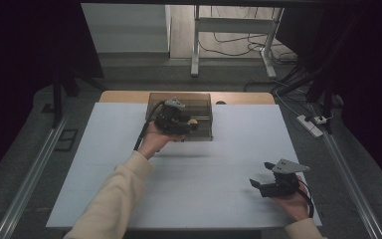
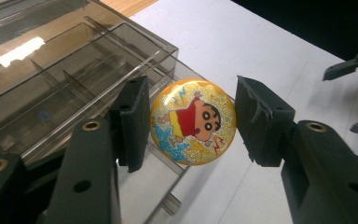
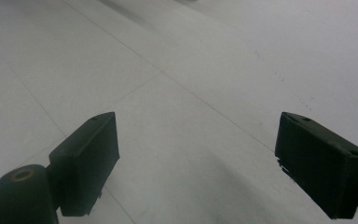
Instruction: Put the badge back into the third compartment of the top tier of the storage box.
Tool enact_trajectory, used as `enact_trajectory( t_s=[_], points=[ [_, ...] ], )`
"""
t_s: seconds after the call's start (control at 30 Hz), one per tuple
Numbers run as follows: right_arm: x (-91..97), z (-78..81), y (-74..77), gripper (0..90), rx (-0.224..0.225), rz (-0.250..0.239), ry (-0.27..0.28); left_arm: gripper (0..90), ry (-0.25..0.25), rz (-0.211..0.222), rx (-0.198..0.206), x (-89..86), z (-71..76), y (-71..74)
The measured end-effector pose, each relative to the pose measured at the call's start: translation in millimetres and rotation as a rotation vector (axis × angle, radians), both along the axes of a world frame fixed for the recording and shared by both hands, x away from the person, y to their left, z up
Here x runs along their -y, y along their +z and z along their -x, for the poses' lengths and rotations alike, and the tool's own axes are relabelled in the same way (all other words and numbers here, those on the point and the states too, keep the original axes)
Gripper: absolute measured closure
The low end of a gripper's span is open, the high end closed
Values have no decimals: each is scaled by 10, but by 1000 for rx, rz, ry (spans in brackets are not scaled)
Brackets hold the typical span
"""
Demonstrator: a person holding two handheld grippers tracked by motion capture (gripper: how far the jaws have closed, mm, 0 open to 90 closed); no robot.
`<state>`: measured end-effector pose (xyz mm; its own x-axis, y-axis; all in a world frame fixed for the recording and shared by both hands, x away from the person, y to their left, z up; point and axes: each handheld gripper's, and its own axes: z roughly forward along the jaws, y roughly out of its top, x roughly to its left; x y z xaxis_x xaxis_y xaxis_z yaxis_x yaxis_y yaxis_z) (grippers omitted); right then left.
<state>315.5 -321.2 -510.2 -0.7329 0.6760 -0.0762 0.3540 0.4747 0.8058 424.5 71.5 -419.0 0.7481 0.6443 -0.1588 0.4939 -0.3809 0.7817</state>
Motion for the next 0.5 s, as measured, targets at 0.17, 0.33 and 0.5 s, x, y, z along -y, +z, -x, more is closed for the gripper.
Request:
enact_trajectory(
  t_s=[0.17,0.33,0.5],
  points=[
    [8,-1,3,134,0,-6,0,468,10,13,-17,14,-95,-21],
    [6,-1,2,134,1,-2,3,468,17,14,-30,59,-168,-46],
    [6,-1,2,134,0,-3,3,468,22,11,-46,119,-230,-73]
  ],
)
